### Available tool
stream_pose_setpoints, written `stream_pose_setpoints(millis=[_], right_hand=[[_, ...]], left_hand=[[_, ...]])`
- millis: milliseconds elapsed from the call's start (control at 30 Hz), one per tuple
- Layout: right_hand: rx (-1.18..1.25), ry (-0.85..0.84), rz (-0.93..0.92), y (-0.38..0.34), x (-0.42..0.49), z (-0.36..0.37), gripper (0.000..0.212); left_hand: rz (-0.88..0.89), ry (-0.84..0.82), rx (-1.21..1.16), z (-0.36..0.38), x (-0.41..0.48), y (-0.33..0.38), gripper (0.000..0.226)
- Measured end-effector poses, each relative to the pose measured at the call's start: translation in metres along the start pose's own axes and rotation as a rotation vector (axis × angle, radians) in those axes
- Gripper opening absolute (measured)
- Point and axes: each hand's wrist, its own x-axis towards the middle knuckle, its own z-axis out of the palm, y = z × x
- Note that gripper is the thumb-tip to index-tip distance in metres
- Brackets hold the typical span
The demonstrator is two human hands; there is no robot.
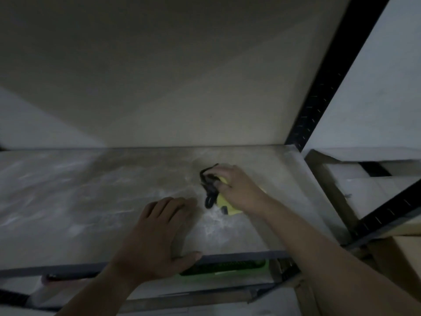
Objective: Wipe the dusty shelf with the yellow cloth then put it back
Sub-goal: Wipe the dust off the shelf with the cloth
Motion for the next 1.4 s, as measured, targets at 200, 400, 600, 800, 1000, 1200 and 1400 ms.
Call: stream_pose_setpoints(millis=[200, 400, 600, 800, 1000, 1200, 1400], right_hand=[[-0.271, 0.394, 0.555, 0.099, 0.008, -0.074, 0.038], [-0.384, 0.275, 0.293, 0.064, 0.029, -0.038, 0.03], [0.03, 0.042, -0.06, -0.009, 0.032, 0.016, 0.034], [-0.311, 0.294, 0.443, 0.101, 0.01, -0.078, 0.032], [-0.572, 0.149, 0.639, 0.133, 0.006, -0.075, 0.04], [-0.411, 0.208, 0.425, 0.08, -0.013, -0.061, 0.023], [-0.108, 0.094, 0.061, 0.017, -0.06, -0.024, 0.03]], left_hand=[[0.004, 0.003, 0.028, 0.001, 0.001, -0.001, 0.087], [0.013, 0.018, 0.01, 0.002, 0.001, -0.002, 0.085], [-0.015, -0.031, 0.016, -0.001, 0.0, 0.0, 0.086], [-0.008, 0.009, 0.011, 0.004, 0.0, -0.003, 0.084], [-0.002, 0.009, 0.012, 0.003, 0.001, -0.002, 0.082], [-0.019, -0.008, 0.006, -0.004, 0.002, 0.002, 0.081], [-0.033, -0.04, 0.0, -0.003, 0.001, 0.001, 0.081]])
